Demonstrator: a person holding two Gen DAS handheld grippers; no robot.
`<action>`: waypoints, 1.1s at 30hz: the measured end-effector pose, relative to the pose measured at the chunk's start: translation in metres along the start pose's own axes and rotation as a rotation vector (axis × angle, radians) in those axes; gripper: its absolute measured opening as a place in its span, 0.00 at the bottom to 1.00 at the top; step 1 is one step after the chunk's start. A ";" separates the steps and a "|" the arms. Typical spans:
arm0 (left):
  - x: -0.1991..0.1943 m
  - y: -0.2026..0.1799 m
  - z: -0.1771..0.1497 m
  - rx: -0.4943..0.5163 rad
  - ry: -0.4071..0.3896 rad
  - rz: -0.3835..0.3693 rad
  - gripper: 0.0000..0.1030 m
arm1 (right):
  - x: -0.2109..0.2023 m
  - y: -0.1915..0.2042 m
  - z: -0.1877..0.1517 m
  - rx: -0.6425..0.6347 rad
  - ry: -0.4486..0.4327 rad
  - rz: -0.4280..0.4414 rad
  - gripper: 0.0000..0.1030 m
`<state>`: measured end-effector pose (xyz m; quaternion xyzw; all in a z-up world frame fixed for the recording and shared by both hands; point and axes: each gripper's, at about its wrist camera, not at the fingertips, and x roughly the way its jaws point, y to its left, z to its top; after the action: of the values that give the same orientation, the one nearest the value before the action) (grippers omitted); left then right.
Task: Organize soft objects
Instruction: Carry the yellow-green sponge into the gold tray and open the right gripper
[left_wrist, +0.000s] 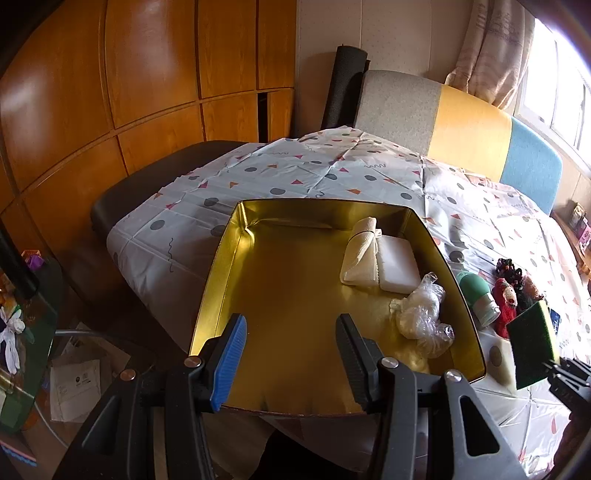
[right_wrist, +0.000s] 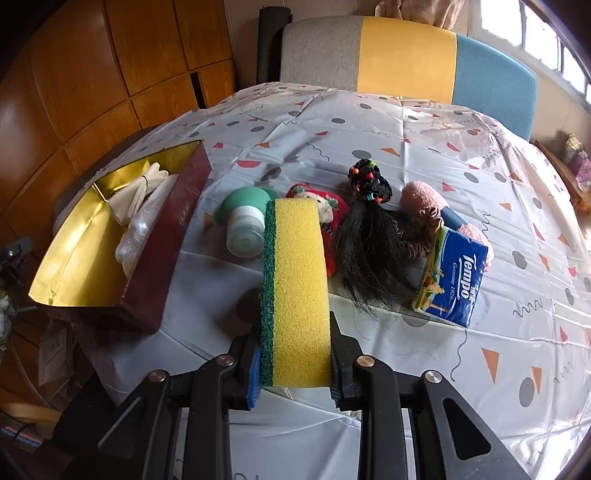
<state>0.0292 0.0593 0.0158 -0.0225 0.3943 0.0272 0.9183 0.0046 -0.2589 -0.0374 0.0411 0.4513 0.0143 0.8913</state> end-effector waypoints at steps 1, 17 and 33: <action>0.000 0.002 -0.001 -0.004 0.002 0.000 0.49 | -0.005 0.003 0.003 -0.001 -0.010 0.009 0.27; 0.003 0.039 -0.004 -0.094 0.004 0.042 0.49 | -0.016 0.146 0.047 -0.210 -0.010 0.334 0.27; 0.010 0.043 -0.008 -0.086 0.013 0.058 0.49 | 0.079 0.195 0.060 -0.266 0.107 0.157 0.29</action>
<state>0.0274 0.1019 0.0026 -0.0509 0.3991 0.0705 0.9128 0.1024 -0.0636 -0.0490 -0.0430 0.4875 0.1457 0.8598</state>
